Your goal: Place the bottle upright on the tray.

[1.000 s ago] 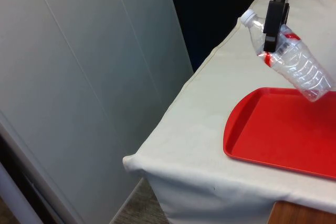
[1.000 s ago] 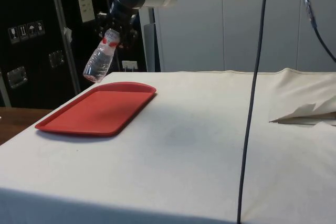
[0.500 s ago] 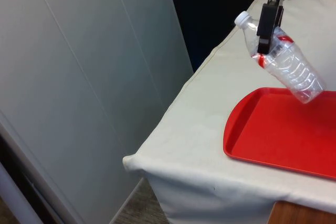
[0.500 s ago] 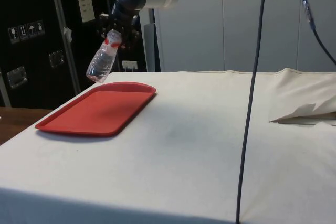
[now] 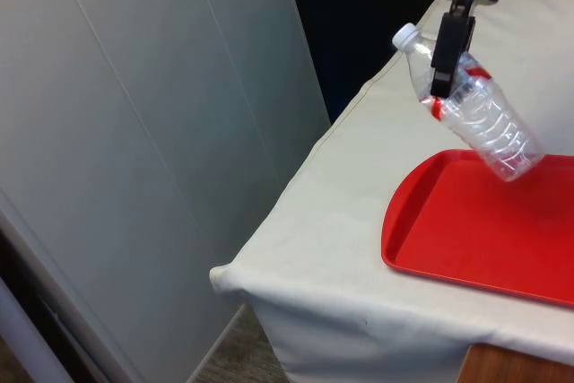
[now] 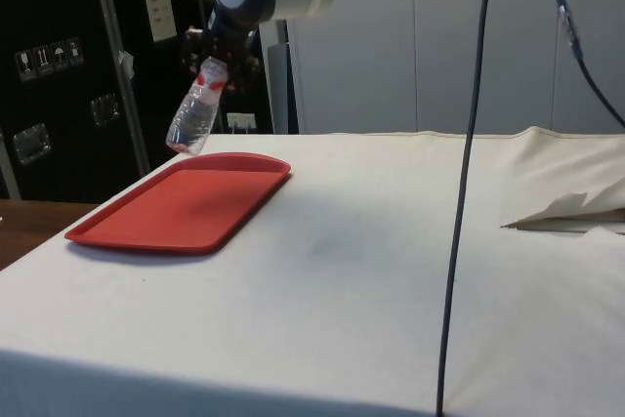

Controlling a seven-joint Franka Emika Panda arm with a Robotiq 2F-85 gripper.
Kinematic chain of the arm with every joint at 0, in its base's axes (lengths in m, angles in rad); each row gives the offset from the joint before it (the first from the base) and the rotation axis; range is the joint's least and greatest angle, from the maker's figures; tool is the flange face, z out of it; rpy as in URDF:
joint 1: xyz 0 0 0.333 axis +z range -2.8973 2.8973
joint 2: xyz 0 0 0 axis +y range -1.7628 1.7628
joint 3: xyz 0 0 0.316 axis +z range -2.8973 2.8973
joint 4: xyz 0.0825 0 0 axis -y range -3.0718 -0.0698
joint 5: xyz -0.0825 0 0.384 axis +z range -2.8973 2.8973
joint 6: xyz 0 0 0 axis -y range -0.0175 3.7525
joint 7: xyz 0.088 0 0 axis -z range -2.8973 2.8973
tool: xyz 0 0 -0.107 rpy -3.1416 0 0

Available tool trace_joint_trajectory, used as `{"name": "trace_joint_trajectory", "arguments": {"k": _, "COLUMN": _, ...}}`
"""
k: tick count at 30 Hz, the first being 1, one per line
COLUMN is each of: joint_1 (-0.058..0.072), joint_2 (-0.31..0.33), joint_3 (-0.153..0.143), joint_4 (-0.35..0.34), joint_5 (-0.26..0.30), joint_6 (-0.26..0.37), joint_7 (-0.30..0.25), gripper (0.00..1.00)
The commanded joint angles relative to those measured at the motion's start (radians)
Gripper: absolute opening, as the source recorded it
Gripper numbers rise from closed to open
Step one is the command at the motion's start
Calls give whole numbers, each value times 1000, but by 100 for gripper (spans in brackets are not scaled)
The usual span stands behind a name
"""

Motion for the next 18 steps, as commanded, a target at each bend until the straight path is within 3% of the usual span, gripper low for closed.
{"name": "trace_joint_trajectory", "arguments": {"k": 1, "joint_1": 32, "joint_2": 19, "joint_3": -54, "joint_4": 5, "joint_5": -23, "joint_6": -6, "joint_7": 28, "gripper": 0}}
{"name": "trace_joint_trajectory", "arguments": {"k": 4, "joint_1": 33, "joint_2": 25, "joint_3": -61, "joint_4": 10, "joint_5": -43, "joint_6": -7, "joint_7": 28, "gripper": 0}}
{"name": "trace_joint_trajectory", "arguments": {"k": 5, "joint_1": 0, "joint_2": 7, "joint_3": -8, "joint_4": 6, "joint_5": -28, "joint_6": 0, "joint_7": 0, "gripper": 0}}
{"name": "trace_joint_trajectory", "arguments": {"k": 6, "joint_1": 0, "joint_2": 9, "joint_3": -9, "joint_4": 8, "joint_5": -32, "joint_6": 0, "joint_7": 0, "gripper": 0}}
{"name": "trace_joint_trajectory", "arguments": {"k": 7, "joint_1": 33, "joint_2": 28, "joint_3": -64, "joint_4": 12, "joint_5": -51, "joint_6": -7, "joint_7": 28, "gripper": 0}}
{"name": "trace_joint_trajectory", "arguments": {"k": 15, "joint_1": 34, "joint_2": 41, "joint_3": -79, "joint_4": 25, "joint_5": -95, "joint_6": -11, "joint_7": 27, "gripper": 0}}
{"name": "trace_joint_trajectory", "arguments": {"k": 16, "joint_1": 1, "joint_2": 24, "joint_3": -25, "joint_4": 21, "joint_5": -83, "joint_6": -3, "joint_7": 1, "gripper": 0}}
{"name": "trace_joint_trajectory", "arguments": {"k": 17, "joint_1": 34, "joint_2": 42, "joint_3": -80, "joint_4": 26, "joint_5": -100, "joint_6": -12, "joint_7": 28, "gripper": 0}}
{"name": "trace_joint_trajectory", "arguments": {"k": 18, "joint_1": 34, "joint_2": 44, "joint_3": -82, "joint_4": 28, "joint_5": -105, "joint_6": -13, "joint_7": 28, "gripper": 0}}
